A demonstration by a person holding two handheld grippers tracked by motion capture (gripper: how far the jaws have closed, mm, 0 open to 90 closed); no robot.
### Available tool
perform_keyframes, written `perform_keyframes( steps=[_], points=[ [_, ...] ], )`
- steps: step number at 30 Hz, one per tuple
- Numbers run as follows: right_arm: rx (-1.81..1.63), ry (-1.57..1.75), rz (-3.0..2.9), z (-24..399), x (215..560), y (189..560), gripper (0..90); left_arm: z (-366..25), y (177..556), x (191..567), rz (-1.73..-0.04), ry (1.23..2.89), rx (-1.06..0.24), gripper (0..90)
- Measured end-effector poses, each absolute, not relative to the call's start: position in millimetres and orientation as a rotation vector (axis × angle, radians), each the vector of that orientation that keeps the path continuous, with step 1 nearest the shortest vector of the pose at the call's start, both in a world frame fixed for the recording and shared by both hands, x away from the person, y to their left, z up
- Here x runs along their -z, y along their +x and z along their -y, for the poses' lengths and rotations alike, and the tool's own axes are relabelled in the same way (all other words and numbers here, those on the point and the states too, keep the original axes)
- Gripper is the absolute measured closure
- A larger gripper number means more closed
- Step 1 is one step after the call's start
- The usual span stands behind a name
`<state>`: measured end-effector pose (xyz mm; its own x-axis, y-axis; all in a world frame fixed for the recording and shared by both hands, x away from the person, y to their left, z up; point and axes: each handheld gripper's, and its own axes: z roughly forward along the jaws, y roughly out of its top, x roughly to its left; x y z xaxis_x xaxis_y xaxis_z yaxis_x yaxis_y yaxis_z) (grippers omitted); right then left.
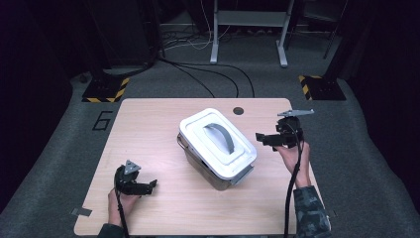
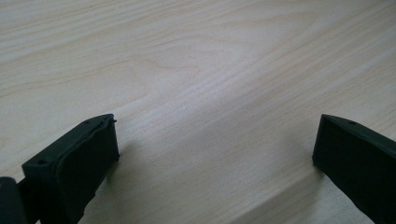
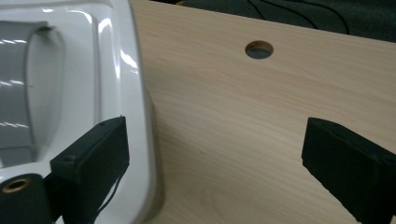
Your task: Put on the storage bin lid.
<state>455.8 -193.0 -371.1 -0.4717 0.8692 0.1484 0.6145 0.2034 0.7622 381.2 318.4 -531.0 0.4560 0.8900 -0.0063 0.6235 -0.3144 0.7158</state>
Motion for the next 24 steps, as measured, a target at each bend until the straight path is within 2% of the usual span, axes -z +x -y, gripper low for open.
perform_keyframes(
  steps=[4,14,24],
  points=[
    [-1.125,1.428,-2.162,202.8,382.0,457.8,6.8,-318.3,381.1,531.0,-1.260,2.050,-0.523,0.0],
    [-1.037,1.542,-2.153,229.2,435.8,463.6,6.9,-318.4,381.3,531.0,-1.258,2.052,-0.523,0.0],
    [-0.972,1.580,-2.151,236.6,481.5,461.6,6.9,-318.4,381.3,531.0,-1.258,2.052,-0.522,0.0]
  ],
)
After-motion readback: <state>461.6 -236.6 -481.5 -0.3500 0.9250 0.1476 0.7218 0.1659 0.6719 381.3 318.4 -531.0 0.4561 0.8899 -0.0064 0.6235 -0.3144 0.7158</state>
